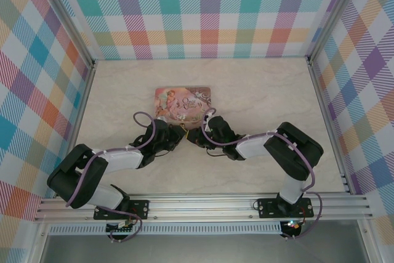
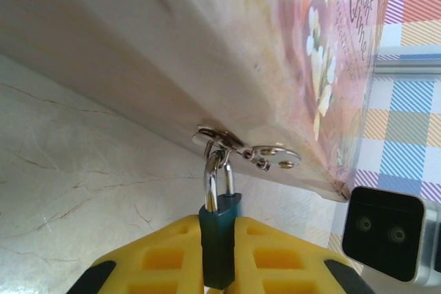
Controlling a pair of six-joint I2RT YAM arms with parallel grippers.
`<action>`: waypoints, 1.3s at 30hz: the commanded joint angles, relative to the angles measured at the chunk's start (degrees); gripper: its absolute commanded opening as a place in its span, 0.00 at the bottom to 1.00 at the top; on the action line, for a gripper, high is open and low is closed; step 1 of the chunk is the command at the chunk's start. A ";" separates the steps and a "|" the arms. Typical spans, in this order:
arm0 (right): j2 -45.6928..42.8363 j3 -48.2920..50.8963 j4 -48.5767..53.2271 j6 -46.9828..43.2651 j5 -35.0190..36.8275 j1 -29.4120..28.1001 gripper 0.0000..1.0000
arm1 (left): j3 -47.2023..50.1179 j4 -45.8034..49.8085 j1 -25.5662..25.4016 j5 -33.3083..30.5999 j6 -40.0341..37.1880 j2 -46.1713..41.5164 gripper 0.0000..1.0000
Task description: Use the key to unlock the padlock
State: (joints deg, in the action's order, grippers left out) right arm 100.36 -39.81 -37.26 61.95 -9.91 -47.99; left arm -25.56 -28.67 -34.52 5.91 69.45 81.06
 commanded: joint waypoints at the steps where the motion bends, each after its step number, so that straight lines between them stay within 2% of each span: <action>1: -3.82 2.36 0.14 -1.47 -0.38 1.02 0.25 | -1.77 -1.31 -0.63 -0.64 -0.04 0.07 0.00; 7: -13.14 4.10 14.27 -12.55 3.39 2.24 0.39 | -2.38 -0.89 -0.63 -0.65 -0.03 0.06 0.00; 10: -18.33 3.79 21.74 -22.90 6.52 2.26 0.43 | -2.65 -0.67 -0.61 -0.64 -0.06 -0.09 0.00; 14: -23.41 4.09 25.97 -39.92 9.71 1.81 0.45 | -3.08 -0.56 -0.63 -0.56 0.29 -0.11 0.00; 20: -25.77 6.08 22.23 -65.74 21.88 -3.20 0.51 | -3.44 -0.51 -0.63 -0.20 1.24 -0.06 0.00; 23: -22.90 6.02 19.18 -77.48 28.58 -6.39 0.53 | -3.44 -0.50 -0.63 -0.18 2.14 -0.16 0.00; 27: -16.50 7.11 9.71 -90.03 38.57 -10.83 0.59 | -3.62 -0.51 -0.63 0.23 3.03 -0.29 0.00; 33: -8.81 6.69 -0.73 -97.30 43.18 -13.26 0.58 | -4.14 -0.50 -0.62 0.67 3.39 -0.28 0.00; 39: -6.81 5.01 -2.12 -95.50 40.75 -13.62 0.55 | -4.34 -0.51 -0.63 0.84 3.71 -0.31 0.00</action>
State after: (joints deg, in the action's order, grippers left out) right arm 93.01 -33.43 -35.07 -32.45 30.87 -61.23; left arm -27.29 -26.96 -34.52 6.13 72.64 81.06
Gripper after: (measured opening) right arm 0.555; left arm 0.059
